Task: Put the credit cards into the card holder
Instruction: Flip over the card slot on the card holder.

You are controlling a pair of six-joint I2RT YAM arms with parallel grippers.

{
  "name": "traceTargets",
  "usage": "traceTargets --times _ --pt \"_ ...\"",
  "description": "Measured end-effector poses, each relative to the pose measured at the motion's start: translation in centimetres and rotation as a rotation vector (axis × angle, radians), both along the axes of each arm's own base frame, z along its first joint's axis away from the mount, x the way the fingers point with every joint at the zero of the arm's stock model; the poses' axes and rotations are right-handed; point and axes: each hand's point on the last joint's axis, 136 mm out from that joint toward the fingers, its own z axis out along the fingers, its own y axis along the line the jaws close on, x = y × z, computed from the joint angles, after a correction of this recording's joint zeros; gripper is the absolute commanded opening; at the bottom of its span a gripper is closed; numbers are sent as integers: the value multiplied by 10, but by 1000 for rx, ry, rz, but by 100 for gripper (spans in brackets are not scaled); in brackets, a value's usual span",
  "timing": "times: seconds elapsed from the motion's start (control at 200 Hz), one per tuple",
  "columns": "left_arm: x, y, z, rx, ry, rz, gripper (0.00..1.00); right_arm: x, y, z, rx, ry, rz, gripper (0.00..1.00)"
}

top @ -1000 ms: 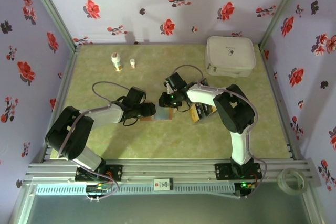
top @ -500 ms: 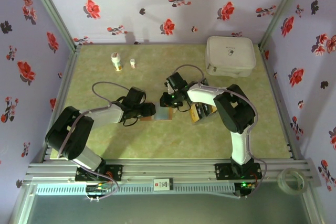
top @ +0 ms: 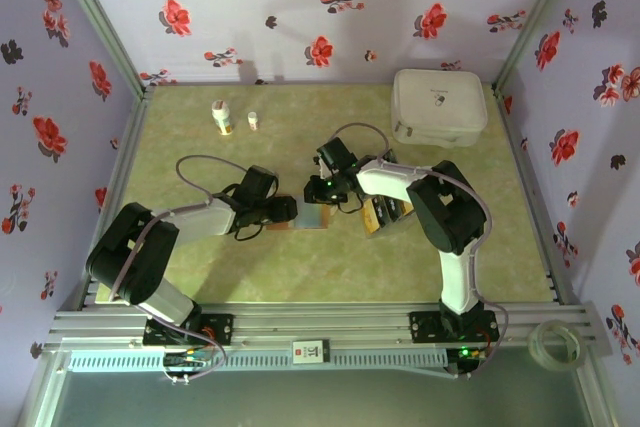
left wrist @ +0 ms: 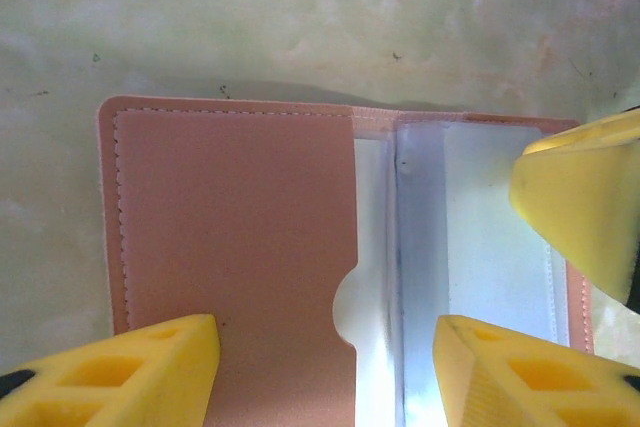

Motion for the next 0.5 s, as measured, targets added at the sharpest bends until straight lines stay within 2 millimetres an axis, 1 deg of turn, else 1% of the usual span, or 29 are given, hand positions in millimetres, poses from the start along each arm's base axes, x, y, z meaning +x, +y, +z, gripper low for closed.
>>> traceTargets --times 0.185,0.5 --pt "0 -1 0 3 -11 -18 63 -2 7 2 20 -1 3 26" --pt "-3 -3 0 11 -43 -61 63 -6 15 -1 35 10 1 26"
